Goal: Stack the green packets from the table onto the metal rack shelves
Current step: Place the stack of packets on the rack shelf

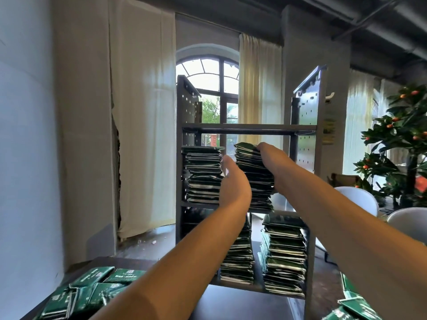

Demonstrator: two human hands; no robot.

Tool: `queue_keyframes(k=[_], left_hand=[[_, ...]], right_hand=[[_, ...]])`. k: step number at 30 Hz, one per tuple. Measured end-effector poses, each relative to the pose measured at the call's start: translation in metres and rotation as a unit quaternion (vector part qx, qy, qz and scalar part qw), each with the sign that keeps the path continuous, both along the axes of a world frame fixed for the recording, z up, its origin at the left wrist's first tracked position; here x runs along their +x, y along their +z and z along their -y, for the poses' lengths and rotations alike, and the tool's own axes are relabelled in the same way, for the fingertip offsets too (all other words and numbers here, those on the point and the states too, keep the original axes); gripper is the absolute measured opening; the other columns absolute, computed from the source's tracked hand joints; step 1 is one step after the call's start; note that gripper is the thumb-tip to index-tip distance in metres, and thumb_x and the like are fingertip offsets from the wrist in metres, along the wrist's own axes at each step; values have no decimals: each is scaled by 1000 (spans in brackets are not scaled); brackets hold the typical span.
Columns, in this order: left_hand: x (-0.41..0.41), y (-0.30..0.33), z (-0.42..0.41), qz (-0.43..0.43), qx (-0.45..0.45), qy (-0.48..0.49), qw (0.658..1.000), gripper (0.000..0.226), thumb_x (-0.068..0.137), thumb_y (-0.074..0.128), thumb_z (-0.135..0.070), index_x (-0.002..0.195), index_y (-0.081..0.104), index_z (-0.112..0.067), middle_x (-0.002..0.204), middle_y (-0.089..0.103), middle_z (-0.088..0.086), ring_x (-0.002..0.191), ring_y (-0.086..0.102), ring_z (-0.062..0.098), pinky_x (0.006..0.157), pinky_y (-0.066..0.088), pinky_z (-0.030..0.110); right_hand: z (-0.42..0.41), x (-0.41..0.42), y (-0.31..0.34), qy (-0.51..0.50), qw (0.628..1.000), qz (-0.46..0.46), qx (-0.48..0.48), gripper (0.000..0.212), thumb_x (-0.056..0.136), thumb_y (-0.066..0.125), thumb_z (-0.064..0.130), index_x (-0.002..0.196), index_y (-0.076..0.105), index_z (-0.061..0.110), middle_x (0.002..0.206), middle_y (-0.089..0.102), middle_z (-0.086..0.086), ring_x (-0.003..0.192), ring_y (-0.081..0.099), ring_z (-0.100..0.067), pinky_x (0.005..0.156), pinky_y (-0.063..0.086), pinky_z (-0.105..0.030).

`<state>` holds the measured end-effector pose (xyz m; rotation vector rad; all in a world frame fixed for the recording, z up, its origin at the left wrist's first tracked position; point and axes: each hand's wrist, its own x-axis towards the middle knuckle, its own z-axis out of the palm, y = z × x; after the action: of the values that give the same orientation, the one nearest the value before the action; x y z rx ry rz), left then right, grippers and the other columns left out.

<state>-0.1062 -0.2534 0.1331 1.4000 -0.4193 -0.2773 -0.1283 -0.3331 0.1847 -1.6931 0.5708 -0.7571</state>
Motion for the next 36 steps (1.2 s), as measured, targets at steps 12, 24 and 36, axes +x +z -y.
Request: queue_keyframes(k=[12, 24, 36], left_hand=[[-40, -69, -34, 259, 4, 35, 965, 53, 90, 54, -35, 141, 38, -39, 140, 38, -20, 108, 62, 20, 93, 54, 41], [-17, -50, -37, 315, 114, 31, 942, 14, 95, 55, -28, 108, 60, -29, 110, 46, -12, 91, 59, 12, 76, 46, 26], [-7, -50, -46, 323, 94, 29, 941, 12, 94, 58, -25, 94, 62, -36, 111, 52, -18, 81, 60, 2, 70, 43, 14]], right_hand=[[-19, 2, 4, 6, 996, 16, -93, 28, 104, 34, 22, 79, 49, 22, 105, 56, -8, 104, 56, -28, 100, 46, -42], [-21, -5, 1, 31, 999, -9, -25, 25, 103, 44, 31, 87, 56, 16, 78, 56, -5, 70, 54, -19, 72, 45, -32], [-27, -10, 2, 1, 999, -5, -36, 28, 102, 45, 38, 81, 50, 20, 82, 49, 0, 73, 44, -15, 81, 38, -36]])
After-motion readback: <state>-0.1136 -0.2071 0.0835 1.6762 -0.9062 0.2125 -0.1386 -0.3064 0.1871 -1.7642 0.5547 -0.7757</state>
